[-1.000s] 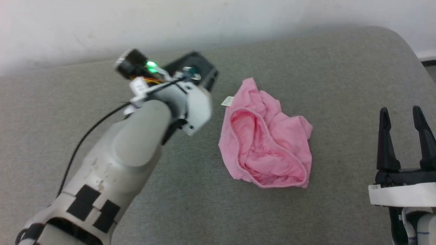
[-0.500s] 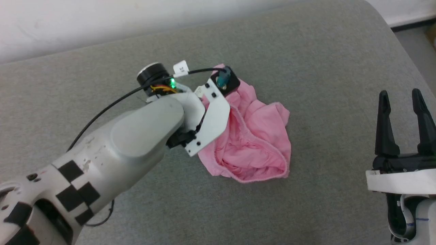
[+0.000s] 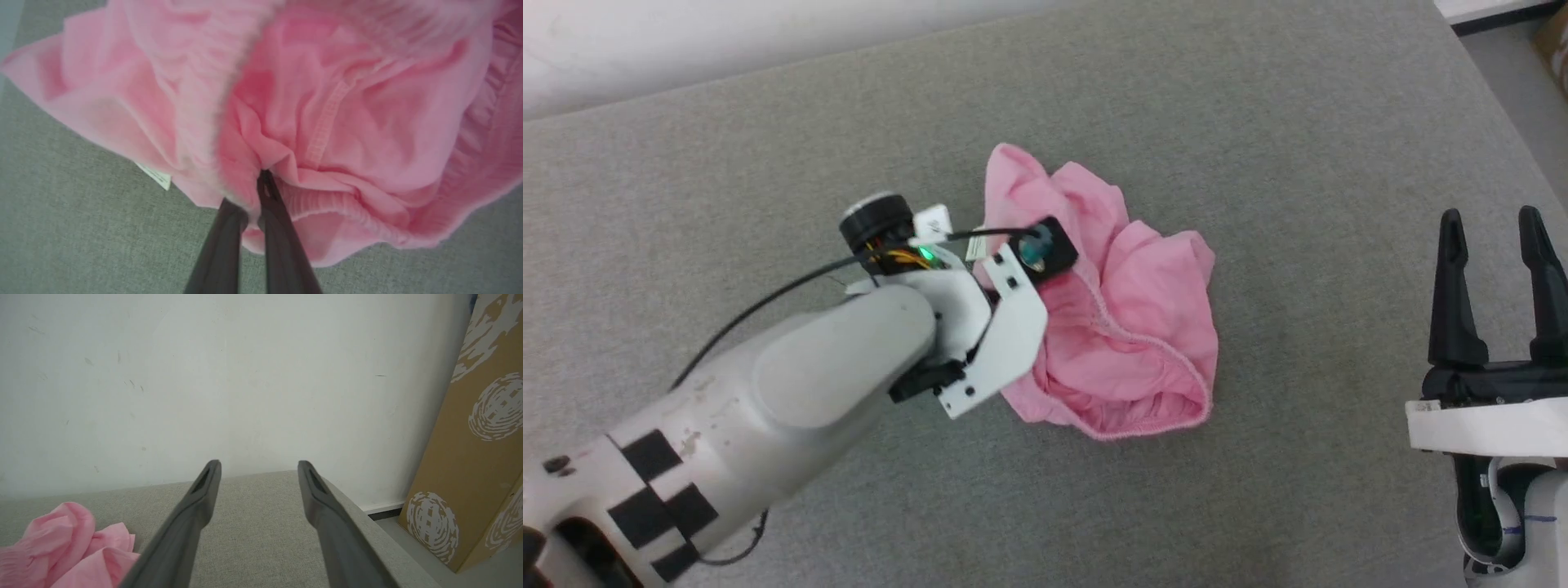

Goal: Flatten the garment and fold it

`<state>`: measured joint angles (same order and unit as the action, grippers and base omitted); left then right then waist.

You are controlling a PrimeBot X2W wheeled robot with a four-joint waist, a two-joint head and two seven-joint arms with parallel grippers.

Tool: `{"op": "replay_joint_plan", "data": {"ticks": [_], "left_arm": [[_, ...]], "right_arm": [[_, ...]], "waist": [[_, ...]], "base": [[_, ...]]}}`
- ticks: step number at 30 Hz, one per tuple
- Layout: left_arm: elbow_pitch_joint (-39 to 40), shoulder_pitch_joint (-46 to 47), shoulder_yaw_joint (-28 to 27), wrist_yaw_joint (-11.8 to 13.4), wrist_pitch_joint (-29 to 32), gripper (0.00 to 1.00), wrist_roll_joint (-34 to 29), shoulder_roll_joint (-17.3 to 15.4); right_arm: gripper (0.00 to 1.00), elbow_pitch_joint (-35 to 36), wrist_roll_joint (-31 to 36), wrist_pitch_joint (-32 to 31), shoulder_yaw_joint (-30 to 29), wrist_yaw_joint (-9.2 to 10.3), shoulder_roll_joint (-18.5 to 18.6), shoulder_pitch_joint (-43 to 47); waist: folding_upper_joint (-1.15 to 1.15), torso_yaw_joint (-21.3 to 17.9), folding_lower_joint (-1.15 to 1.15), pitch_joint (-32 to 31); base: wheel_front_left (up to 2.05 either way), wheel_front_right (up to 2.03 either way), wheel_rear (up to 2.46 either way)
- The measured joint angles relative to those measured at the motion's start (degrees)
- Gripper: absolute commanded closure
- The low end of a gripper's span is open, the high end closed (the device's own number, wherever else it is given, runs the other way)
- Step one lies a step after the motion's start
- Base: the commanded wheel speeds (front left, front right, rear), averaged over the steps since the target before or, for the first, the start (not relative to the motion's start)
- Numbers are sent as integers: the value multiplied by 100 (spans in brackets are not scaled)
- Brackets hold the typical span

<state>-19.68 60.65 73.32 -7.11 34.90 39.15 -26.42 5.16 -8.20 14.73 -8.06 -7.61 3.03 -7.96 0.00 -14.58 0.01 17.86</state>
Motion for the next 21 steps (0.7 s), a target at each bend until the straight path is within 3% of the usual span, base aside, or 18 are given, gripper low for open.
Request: {"op": "replay_joint_plan", "data": {"ticks": [8, 14, 19, 20, 21], "left_arm": [[-638, 183, -243, 1, -1382, 100, 356, -608], [-1450, -112, -300, 140, -1603, 100, 331, -1212], [-2124, -532, -344, 372, -1830, 100, 456, -1255], [-2220, -597, -359, 372, -1869, 92, 514, -1205], [-2305, -655, -375, 387, -1953, 0, 548, -1145]], "right_arm": [[0, 41, 149, 0, -43, 0, 1, 121], [0, 56, 163, 0, 22, 0, 0, 140], [0, 55, 183, 0, 87, 0, -1, 142], [0, 53, 202, 0, 88, 0, -1, 149], [0, 49, 219, 0, 88, 0, -1, 160]], "waist": [[0, 416, -2, -285], [0, 742, -1, -447], [0, 891, -1, -492], [0, 910, -1, -499], [0, 928, -1, -510]], "base": [[0, 0, 0], [0, 0, 0], [0, 0, 0], [0, 0, 0], [0, 0, 0]]}}
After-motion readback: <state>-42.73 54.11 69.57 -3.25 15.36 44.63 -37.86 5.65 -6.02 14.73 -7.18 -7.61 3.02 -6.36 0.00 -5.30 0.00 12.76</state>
